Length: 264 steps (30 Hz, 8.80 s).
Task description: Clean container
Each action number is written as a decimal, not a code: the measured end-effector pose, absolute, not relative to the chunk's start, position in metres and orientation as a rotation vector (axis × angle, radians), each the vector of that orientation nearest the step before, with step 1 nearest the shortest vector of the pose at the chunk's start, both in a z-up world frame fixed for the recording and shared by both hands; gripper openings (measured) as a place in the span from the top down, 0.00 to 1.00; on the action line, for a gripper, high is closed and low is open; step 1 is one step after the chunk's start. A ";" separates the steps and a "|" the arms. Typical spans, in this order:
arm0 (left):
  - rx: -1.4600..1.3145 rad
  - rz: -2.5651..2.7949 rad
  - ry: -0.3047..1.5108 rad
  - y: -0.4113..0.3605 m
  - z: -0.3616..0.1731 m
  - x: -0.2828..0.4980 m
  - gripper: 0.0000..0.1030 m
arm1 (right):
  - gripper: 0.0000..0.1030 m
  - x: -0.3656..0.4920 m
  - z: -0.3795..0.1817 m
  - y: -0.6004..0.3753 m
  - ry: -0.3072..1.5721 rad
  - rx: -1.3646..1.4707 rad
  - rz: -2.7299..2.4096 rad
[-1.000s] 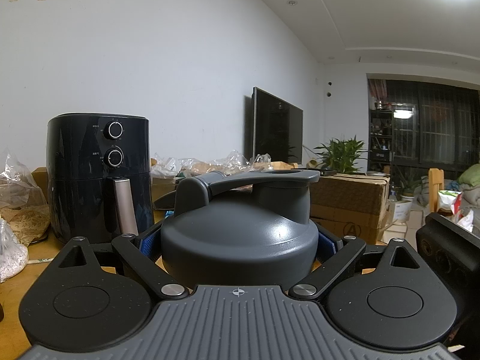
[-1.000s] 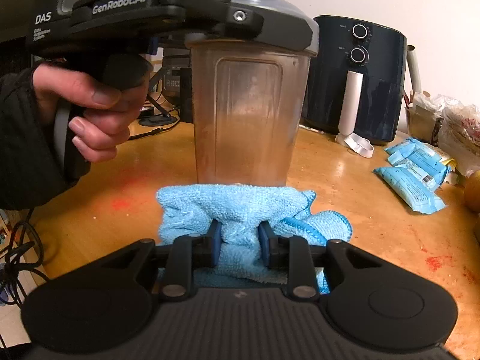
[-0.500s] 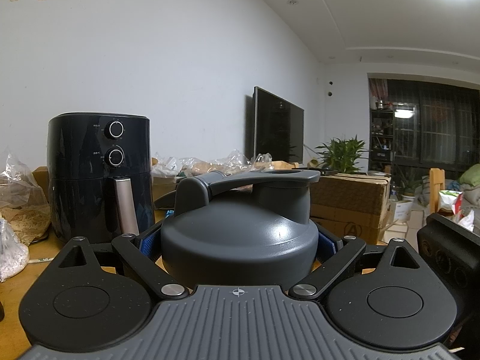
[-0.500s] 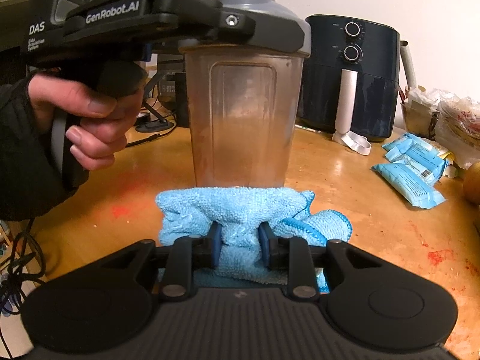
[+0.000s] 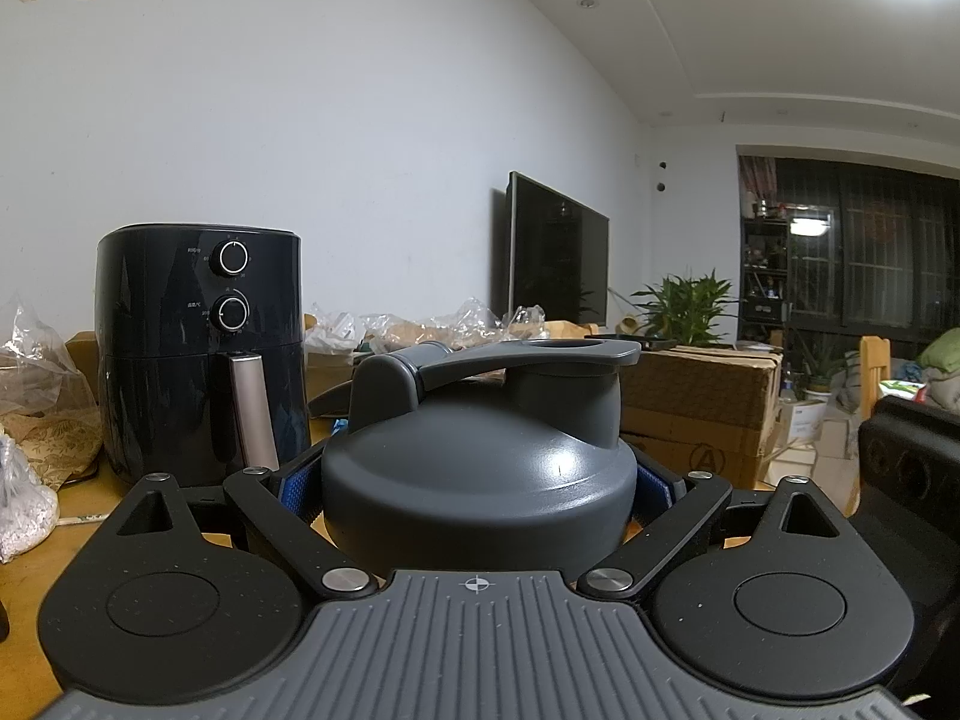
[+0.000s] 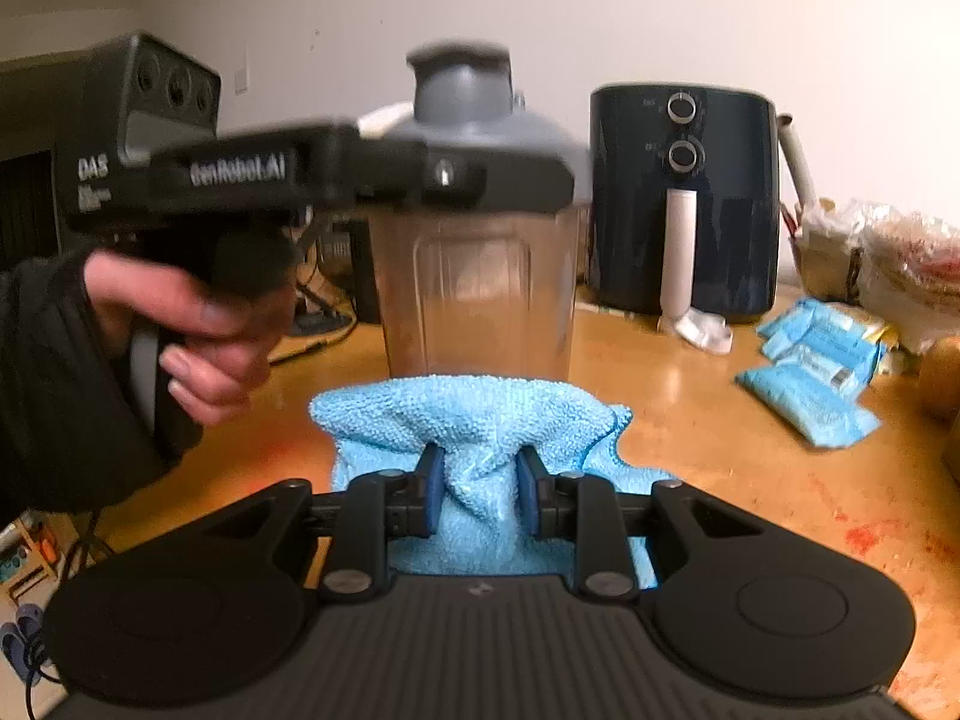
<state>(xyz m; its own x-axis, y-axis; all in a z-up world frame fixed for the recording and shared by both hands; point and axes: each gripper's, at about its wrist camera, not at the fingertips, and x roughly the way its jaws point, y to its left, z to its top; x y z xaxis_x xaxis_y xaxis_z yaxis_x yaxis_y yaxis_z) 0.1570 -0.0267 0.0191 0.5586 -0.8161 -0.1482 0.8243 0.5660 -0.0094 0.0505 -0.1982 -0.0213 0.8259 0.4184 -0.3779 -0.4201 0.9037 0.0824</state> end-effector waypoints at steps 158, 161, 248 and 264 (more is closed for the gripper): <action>-0.017 0.106 0.149 -0.134 0.038 0.108 0.08 | 0.76 -0.032 0.003 -0.269 0.174 0.104 0.281; -0.017 0.098 0.152 -0.133 0.039 0.108 0.08 | 0.76 -0.032 0.003 -0.270 0.175 0.106 0.275; -0.014 -0.206 0.091 -0.044 0.050 0.114 0.08 | 0.79 -0.032 0.016 -0.269 0.115 0.041 0.188; -0.010 -0.222 0.086 -0.053 0.048 0.137 0.08 | 0.79 -0.034 0.015 -0.270 0.121 0.044 0.194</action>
